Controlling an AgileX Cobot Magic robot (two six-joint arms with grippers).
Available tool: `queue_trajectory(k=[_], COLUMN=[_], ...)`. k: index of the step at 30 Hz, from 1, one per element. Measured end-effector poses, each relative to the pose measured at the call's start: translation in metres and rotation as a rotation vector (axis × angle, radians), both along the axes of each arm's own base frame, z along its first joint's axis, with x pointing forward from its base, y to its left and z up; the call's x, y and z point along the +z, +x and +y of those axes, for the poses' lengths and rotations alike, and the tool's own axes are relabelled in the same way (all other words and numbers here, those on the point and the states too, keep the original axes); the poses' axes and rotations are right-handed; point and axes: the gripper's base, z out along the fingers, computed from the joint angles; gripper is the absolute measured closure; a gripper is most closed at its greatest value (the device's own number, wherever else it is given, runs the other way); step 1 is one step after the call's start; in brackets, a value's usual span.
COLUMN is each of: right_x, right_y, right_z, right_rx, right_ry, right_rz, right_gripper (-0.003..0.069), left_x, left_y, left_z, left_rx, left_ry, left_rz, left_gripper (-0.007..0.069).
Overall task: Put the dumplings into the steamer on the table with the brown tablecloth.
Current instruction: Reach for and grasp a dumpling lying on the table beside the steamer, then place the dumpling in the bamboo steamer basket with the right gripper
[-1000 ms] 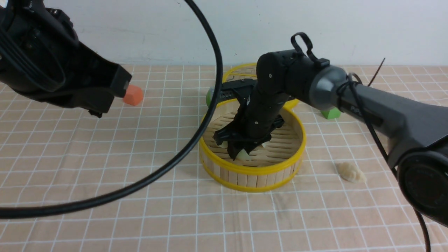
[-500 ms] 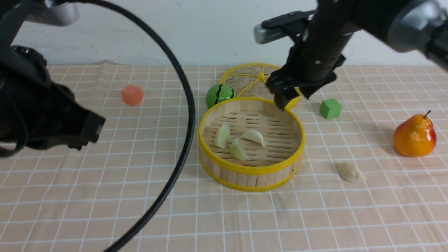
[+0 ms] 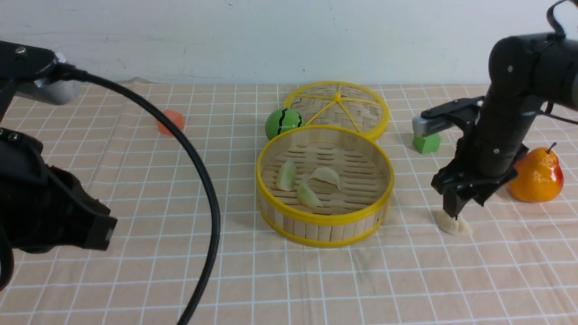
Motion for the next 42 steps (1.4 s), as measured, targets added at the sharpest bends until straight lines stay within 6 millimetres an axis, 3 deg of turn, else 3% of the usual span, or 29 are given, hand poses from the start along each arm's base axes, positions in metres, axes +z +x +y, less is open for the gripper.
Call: queue_trajectory(k=[5,9,13,14,17,20,23,25,26,28,30,32,35,38,42], right_x=[-0.033,-0.044,-0.053,-0.054,-0.052,-0.037,0.002,0.039,0.040,0.068,0.073,0.071,0.043,0.013,-0.011], right_y=[0.014,0.018,0.019,0.018,0.018,0.020,0.021,0.022,0.022,0.023,0.026,0.029,0.042,0.053,0.060], right_z=[0.000,0.000,0.000,0.001,0.001,0.001,0.014,0.037,0.039,0.066,0.080,0.091,0.107,0.110,0.111], right_rx=[0.022,0.025,0.025,0.027,0.027,0.014,-0.005,0.005,0.007,0.022,0.031,0.031,0.032,0.005,-0.021], right_ry=[-0.029,-0.034,-0.038,-0.039,-0.040,-0.042,0.017,0.114,0.115,0.230,0.276,0.302,0.308,0.293,0.273], right_rz=[-0.047,-0.052,-0.032,-0.024,-0.018,-0.025,-0.104,-0.192,-0.193,-0.283,-0.321,-0.345,-0.360,-0.339,-0.319], right_gripper=[0.0213,0.0231,0.0351,0.0428,0.0443,0.0441,0.0441,0.0441,0.0441,0.0441,0.0441,0.0441,0.0441,0.0441,0.0441], left_x=[0.000,-0.001,-0.001,-0.001,-0.002,-0.002,-0.002,-0.002,-0.002,-0.001,-0.001,-0.001,-0.001,-0.001,-0.001], left_y=[0.000,-0.001,-0.001,-0.001,-0.002,-0.002,-0.002,-0.002,-0.002,-0.002,-0.002,-0.002,-0.002,-0.002,-0.002], left_z=[0.000,0.000,-0.001,-0.001,-0.001,-0.001,-0.001,-0.001,-0.001,-0.001,-0.001,-0.001,-0.001,-0.001,-0.001], left_rx=[0.000,-0.002,-0.004,-0.004,-0.003,-0.003,-0.003,-0.004,-0.004,-0.004,-0.004,-0.004,-0.004,-0.004,-0.004], left_ry=[0.001,-0.007,-0.014,-0.013,-0.007,-0.007,-0.007,-0.009,-0.010,-0.013,-0.013,-0.013,-0.013,-0.013,-0.012], left_rz=[0.002,0.011,0.016,0.018,0.029,0.032,0.032,0.029,0.028,0.023,0.023,0.023,0.022,0.022,0.022], left_gripper=[0.0638,0.0638,0.0638,0.0638,0.0638,0.0637,0.0637,0.0637,0.0637,0.0637,0.0637,0.0637,0.0637,0.0637,0.0636])
